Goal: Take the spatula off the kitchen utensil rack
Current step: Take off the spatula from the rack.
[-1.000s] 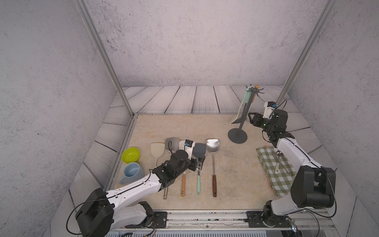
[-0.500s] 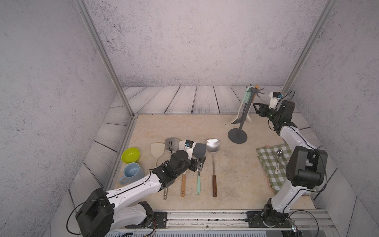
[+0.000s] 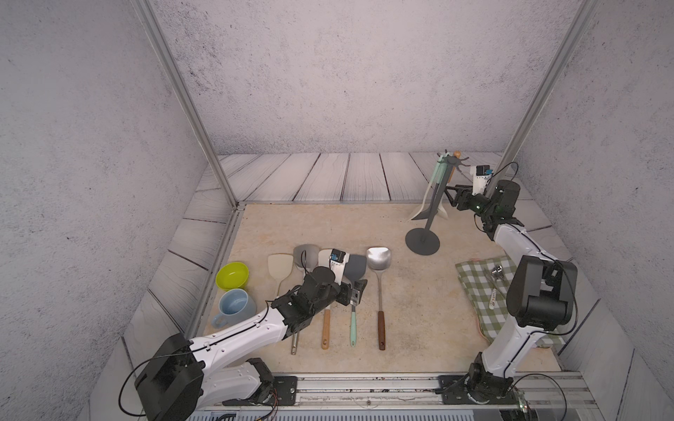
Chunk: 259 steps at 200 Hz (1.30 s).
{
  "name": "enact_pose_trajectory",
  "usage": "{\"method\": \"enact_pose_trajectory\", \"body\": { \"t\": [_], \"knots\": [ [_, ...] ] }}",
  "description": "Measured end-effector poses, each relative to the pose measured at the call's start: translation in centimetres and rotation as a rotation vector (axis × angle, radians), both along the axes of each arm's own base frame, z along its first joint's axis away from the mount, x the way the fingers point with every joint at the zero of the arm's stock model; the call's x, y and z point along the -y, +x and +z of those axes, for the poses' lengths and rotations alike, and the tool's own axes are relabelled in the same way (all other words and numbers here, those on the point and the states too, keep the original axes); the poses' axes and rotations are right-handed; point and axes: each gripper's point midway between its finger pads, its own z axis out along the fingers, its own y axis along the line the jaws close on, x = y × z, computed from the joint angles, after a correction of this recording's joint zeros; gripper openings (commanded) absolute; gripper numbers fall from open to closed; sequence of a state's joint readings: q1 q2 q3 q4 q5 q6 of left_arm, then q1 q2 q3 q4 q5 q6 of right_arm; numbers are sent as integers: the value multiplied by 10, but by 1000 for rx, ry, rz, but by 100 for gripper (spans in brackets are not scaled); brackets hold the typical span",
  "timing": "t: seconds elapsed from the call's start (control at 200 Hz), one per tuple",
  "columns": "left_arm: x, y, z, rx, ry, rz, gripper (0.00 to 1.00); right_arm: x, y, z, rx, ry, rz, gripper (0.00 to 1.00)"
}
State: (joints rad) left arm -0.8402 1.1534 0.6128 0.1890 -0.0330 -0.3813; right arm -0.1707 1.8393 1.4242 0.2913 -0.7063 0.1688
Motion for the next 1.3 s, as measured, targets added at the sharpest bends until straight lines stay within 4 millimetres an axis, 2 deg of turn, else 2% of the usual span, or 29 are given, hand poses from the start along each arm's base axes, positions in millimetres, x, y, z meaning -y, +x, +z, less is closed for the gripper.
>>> {"method": "enact_pose_trajectory", "body": {
  "t": [0.32,0.641,0.751,0.846,1.296],
  "knots": [
    [2,1,-4,-9,8,-5,99,-4,15,-23,-17,-22,20,55],
    [4,0,-6,-17,10,-15,99,-27,23,-13,80,-68,67,51],
    [6,0,-7,-21,11,-19,99,-31,29,-16,98,-76,78,46],
    [7,1,-9,-25,14,-21,99,-32,34,-18,107,-84,81,37],
    [9,1,-14,-38,23,-28,99,-26,34,-14,160,-144,36,12]
  ]
}}
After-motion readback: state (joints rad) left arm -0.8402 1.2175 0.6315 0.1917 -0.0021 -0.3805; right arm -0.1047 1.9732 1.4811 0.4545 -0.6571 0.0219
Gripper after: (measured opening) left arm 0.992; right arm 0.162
